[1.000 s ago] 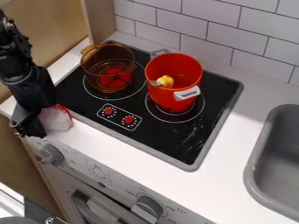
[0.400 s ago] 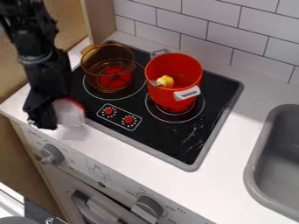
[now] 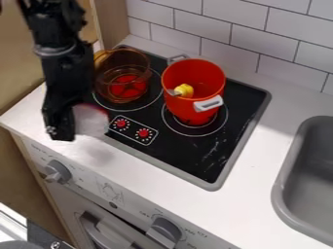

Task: Put the red-and-white object between the burners and the sink

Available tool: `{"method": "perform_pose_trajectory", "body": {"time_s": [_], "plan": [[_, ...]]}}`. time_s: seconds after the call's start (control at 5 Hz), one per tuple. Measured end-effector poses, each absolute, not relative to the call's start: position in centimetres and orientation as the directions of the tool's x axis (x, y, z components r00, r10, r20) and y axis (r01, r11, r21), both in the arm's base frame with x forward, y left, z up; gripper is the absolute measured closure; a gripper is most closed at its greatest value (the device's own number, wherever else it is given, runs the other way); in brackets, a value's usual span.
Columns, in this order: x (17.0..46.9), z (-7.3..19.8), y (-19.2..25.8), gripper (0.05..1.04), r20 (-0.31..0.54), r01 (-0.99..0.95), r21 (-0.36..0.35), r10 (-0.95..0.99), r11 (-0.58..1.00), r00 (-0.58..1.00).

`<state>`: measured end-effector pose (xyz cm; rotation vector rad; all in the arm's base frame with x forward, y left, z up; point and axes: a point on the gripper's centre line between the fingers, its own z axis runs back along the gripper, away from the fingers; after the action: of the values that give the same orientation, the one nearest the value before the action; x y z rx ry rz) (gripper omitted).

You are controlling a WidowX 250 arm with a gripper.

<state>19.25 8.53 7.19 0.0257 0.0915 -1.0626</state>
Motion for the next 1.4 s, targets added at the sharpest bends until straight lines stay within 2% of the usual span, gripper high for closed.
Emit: {"method": "perform_pose_trajectory", "body": {"time_s": [0.8,1.4], "plan": [[22.1,7.9,-1.5,0.484,-0.038,0.679,-0.047,-0.680,0.733,0.732],[25.2,7.4,-4.6,0.484,-0.016,0.436,-0.041,-0.437,0.899,0.899]]}}
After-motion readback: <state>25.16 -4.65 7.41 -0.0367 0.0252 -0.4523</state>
